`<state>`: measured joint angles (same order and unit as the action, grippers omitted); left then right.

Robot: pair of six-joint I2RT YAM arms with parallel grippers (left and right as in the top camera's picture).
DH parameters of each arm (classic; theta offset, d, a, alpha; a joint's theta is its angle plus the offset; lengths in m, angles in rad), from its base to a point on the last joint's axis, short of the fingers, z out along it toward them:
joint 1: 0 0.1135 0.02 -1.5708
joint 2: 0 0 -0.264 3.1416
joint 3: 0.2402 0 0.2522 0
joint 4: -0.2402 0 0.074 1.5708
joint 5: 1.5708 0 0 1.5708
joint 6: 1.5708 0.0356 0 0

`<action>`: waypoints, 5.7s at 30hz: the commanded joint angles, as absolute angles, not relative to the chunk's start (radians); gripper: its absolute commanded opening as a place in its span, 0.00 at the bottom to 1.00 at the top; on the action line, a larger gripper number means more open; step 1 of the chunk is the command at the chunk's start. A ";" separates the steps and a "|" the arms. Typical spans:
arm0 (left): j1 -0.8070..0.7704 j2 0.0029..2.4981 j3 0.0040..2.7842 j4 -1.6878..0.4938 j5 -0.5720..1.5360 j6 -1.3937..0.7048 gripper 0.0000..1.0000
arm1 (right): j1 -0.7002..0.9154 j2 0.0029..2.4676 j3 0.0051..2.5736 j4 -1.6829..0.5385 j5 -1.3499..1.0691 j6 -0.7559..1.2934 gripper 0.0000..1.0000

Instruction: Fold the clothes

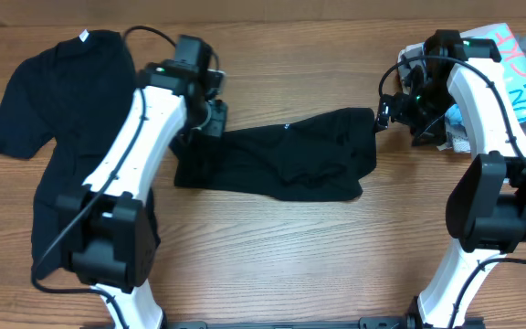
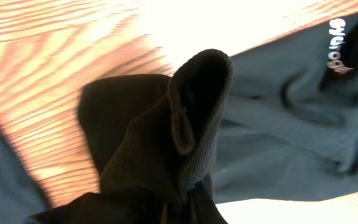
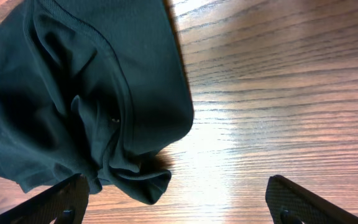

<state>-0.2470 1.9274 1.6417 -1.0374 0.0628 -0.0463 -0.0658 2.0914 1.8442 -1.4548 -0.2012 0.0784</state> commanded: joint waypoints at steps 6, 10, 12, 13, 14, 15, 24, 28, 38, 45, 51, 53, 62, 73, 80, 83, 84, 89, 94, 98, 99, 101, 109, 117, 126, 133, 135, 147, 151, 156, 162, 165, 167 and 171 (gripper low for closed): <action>-0.394 2.014 1.664 -0.962 0.052 -0.123 0.04 | -0.072 2.059 1.850 -1.446 -0.192 0.073 0.95; -0.422 2.026 1.664 -0.910 0.053 -0.166 0.04 | -0.072 2.059 1.850 -1.447 -0.192 0.073 0.95; -0.424 2.026 1.664 -0.890 0.056 -0.181 0.05 | -0.072 2.059 1.850 -1.447 -0.192 0.073 0.95; -0.426 2.026 1.664 -0.882 0.067 -0.184 0.07 | -0.072 2.059 1.850 -1.449 -0.192 0.073 0.95; -0.426 2.026 1.664 -0.881 0.075 -0.184 0.14 | -0.072 2.059 1.850 -1.449 -0.192 0.073 0.95; -0.426 2.026 1.664 -0.882 0.083 -0.184 0.38 | -0.072 2.059 1.850 -1.450 -0.192 0.073 0.96; -0.414 2.025 1.729 -1.034 0.027 -0.180 1.00 | -0.072 2.059 1.850 -1.448 -0.192 0.073 0.95; -0.406 2.025 1.748 -1.133 -0.073 -0.139 1.00 | -0.072 2.059 1.850 -1.448 -0.192 0.073 0.96; -0.399 2.034 1.662 -1.076 -0.165 -0.211 0.68 | -0.072 2.059 1.850 -1.449 -0.192 0.073 0.96; -0.400 2.034 1.590 -1.059 -0.163 -0.402 0.56 | -0.072 2.059 1.850 -1.446 -0.192 0.073 0.96; -0.400 2.034 1.588 -1.046 -0.156 -0.409 0.29 | -0.072 2.059 1.850 -1.443 -0.192 0.073 0.96; -0.400 2.034 1.588 -1.040 -0.156 -0.423 0.12 | -0.072 2.059 1.850 -1.443 -0.192 0.073 0.96; -0.527 2.034 1.588 -1.039 -0.157 -0.419 0.04 | -0.072 2.059 1.850 -1.442 -0.192 0.073 0.96; -0.768 2.034 1.588 -1.135 -0.157 -0.350 0.35 | -0.072 2.059 1.850 -1.446 -0.192 0.073 0.96; -0.757 2.032 1.591 -1.179 -0.161 -0.354 0.25 | -0.072 2.059 1.850 -1.454 -0.216 0.070 0.96; -0.711 2.002 1.621 -1.198 -0.164 -0.371 0.29 | -0.072 2.059 1.850 -1.454 -0.227 0.070 0.96; -0.696 1.982 1.625 -1.199 -0.164 -0.371 0.32 | -0.072 2.059 1.850 -1.453 -0.227 0.070 0.96; -0.633 1.958 1.623 -1.127 -0.233 -0.391 0.43 | -0.072 2.059 1.850 -1.441 -0.227 0.070 0.96; -0.531 1.958 1.620 -0.989 -0.265 -0.448 0.09 | -0.072 2.059 1.850 -1.439 -0.226 0.070 0.96; -0.479 1.965 1.615 -0.914 -0.268 -0.448 0.04 | -0.072 2.059 1.850 -1.434 -0.226 0.070 0.96; -0.479 1.972 1.608 -0.900 -0.270 -0.441 0.04 | -0.072 2.059 1.850 -1.431 -0.226 0.070 0.96; -0.483 1.993 1.591 -0.875 -0.267 -0.442 0.04 | -0.072 2.059 1.850 -1.426 -0.227 0.070 0.96; -0.545 2.043 1.586 -0.830 -0.110 -0.442 0.04 | -0.072 2.059 1.850 -1.422 -0.227 0.070 0.96; -0.597 2.085 1.586 -0.794 -0.102 -0.442 0.04 | -0.072 2.059 1.850 -1.427 -0.226 0.070 0.96; -0.590 2.007 1.695 -0.884 -0.052 -0.365 0.04 | -0.072 2.062 1.833 -1.428 -0.280 0.029 0.98; -0.590 1.845 1.822 -0.995 -0.061 -0.309 0.22 | -0.072 2.073 1.734 -1.334 -0.373 -0.009 1.00; -0.588 1.801 1.823 -1.000 -0.062 -0.297 0.27 | -0.072 2.074 1.692 -1.306 -0.395 -0.031 1.00; -0.443 1.622 1.823 -1.204 -0.240 -0.272 0.32 | -0.072 2.076 1.390 -1.069 -0.602 -0.113 1.00; -0.382 1.546 1.824 -1.240 -0.239 -0.247 0.32 | -0.072 2.076 1.348 -1.040 -0.698 -0.169 1.00; -0.357 1.467 1.824 -1.250 -0.244 -0.231 0.33 | -0.073 2.077 1.346 -1.007 -0.863 -0.244 1.00; -0.357 1.464 1.823 -1.278 -0.244 -0.216 0.33 | -0.074 2.077 1.346 -0.974 -0.991 -0.294 1.00; -0.357 1.464 1.823 -1.283 -0.244 -0.216 0.33 | -0.074 2.077 1.346 -0.970 -0.997 -0.307 1.00; -0.357 1.464 1.823 -1.287 -0.243 -0.216 0.33 | -0.074 2.077 1.346 -0.972 -0.997 -0.319 1.00; -0.357 1.464 1.823 -1.296 -0.244 -0.216 0.33 | -0.074 2.077 1.346 -0.972 -0.996 -0.328 1.00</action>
